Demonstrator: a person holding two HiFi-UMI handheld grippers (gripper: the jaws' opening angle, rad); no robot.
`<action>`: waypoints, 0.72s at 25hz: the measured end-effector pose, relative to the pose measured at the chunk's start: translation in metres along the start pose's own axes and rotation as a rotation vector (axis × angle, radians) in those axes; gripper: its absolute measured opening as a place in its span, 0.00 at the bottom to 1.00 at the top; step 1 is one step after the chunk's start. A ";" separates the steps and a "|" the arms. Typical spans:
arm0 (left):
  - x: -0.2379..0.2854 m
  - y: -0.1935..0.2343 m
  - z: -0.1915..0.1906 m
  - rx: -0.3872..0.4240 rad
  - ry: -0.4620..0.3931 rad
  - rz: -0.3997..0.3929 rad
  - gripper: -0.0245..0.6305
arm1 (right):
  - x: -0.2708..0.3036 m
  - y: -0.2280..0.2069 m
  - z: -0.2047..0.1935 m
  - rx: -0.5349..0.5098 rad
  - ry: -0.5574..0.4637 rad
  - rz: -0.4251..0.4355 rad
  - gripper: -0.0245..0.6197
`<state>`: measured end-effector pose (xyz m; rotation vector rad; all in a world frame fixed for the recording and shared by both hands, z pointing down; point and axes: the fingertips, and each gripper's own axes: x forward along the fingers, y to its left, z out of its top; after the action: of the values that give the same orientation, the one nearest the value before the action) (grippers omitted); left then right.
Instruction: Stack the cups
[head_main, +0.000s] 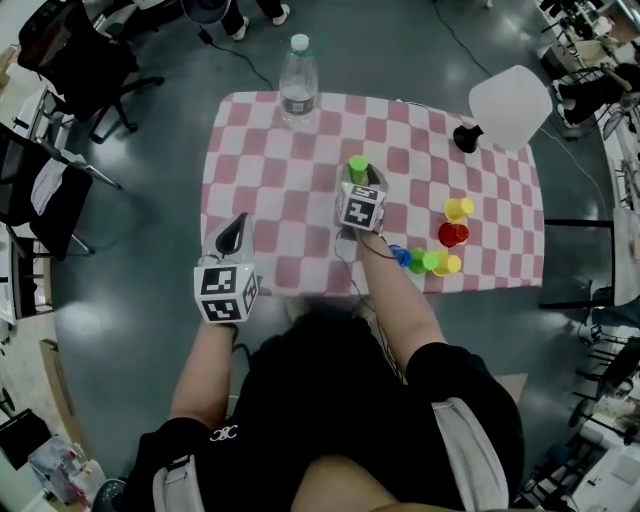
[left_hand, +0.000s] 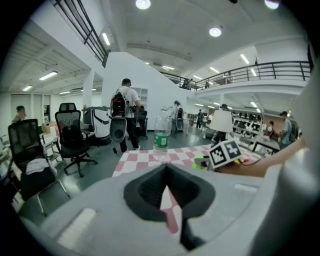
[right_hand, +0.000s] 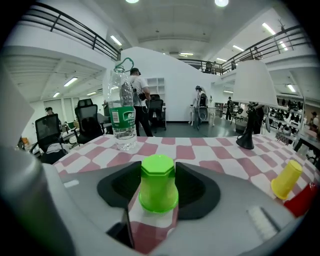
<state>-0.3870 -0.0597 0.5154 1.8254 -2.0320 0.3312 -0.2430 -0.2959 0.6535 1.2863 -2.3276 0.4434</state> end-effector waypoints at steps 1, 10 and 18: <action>0.000 -0.001 0.002 0.001 -0.004 -0.003 0.04 | -0.004 0.003 0.004 -0.002 -0.010 0.007 0.37; 0.007 -0.023 0.023 0.021 -0.064 -0.055 0.04 | -0.060 0.018 0.066 -0.006 -0.182 0.066 0.36; 0.010 -0.043 0.043 0.045 -0.122 -0.101 0.04 | -0.122 0.020 0.111 -0.008 -0.284 0.091 0.36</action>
<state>-0.3506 -0.0921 0.4779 2.0125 -2.0169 0.2447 -0.2273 -0.2516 0.4942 1.3166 -2.6270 0.2950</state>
